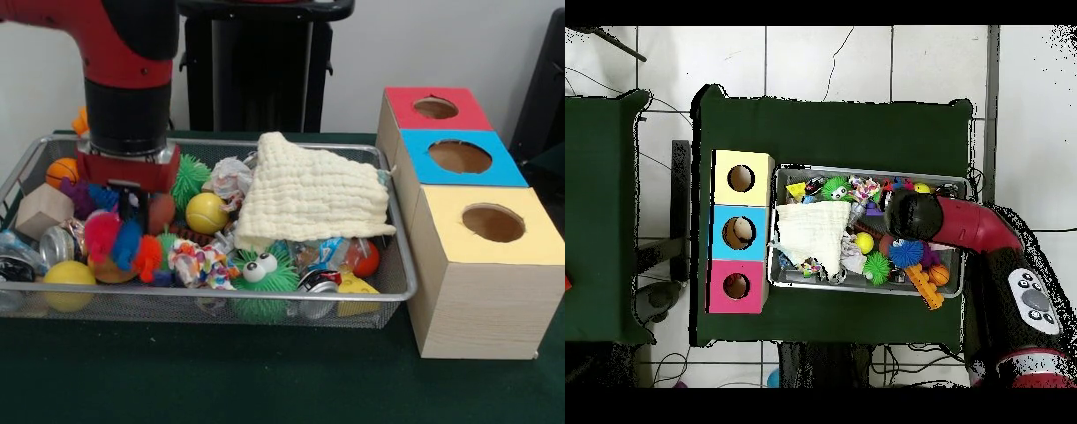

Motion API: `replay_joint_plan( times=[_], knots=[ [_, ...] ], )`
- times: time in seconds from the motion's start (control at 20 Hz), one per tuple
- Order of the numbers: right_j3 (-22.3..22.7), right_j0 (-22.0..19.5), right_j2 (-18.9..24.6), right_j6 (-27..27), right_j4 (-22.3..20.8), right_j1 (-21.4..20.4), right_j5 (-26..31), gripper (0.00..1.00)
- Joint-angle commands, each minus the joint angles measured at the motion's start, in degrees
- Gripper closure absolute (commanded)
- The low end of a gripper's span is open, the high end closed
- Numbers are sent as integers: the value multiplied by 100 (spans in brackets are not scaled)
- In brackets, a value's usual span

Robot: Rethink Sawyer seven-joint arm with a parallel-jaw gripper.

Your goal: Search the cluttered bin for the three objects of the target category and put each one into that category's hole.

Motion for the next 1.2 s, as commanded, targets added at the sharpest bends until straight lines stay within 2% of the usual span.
replay_joint_plan(
  times=[0.05,0.55,0.75,0.9,1.2],
  knots=[
    [209,1,300,-155,178,-611,893,100],
    [262,-21,347,-39,51,-567,788,100],
    [324,75,209,251,-43,-484,441,100],
    [348,123,165,361,-42,-462,398,100],
    [494,10,263,263,-68,-461,215,100]
  ],
)
